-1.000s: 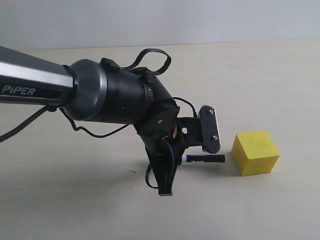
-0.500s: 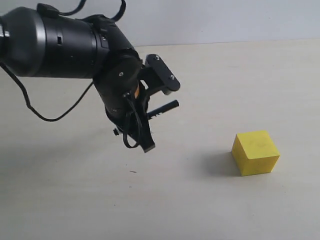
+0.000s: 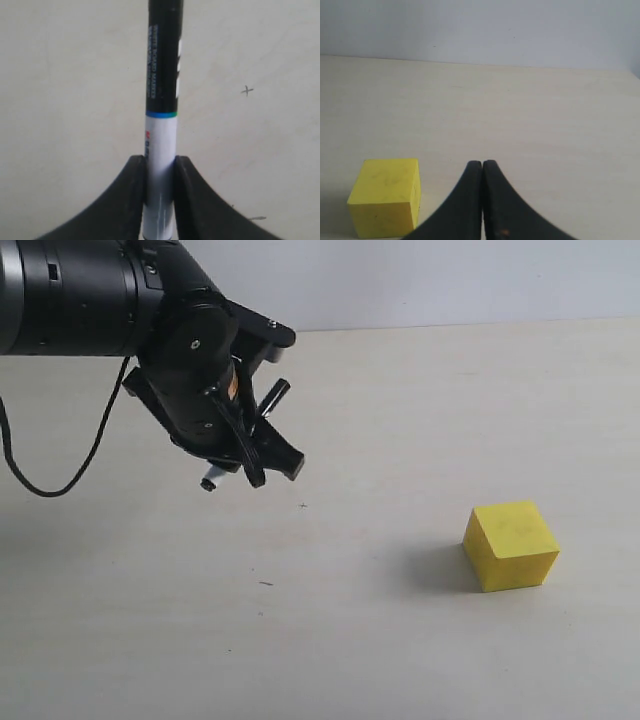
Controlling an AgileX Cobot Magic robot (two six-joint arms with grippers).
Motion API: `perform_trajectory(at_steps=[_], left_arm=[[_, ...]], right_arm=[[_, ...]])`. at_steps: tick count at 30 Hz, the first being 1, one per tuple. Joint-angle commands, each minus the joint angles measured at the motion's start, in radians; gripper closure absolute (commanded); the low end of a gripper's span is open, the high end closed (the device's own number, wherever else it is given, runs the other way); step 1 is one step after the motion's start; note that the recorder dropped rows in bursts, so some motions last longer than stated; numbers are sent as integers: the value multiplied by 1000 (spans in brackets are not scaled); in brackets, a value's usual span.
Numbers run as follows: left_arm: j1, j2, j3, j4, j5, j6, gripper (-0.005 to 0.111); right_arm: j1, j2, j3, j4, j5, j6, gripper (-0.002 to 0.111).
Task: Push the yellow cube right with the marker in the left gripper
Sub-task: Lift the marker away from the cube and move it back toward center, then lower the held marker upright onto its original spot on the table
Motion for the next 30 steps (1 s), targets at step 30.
perform_trajectory(at_steps=[30], left_arm=[[64, -21, -123, -100, 237, -168, 107]], right_arm=[[-4, -6, 3, 0, -13, -3, 108]])
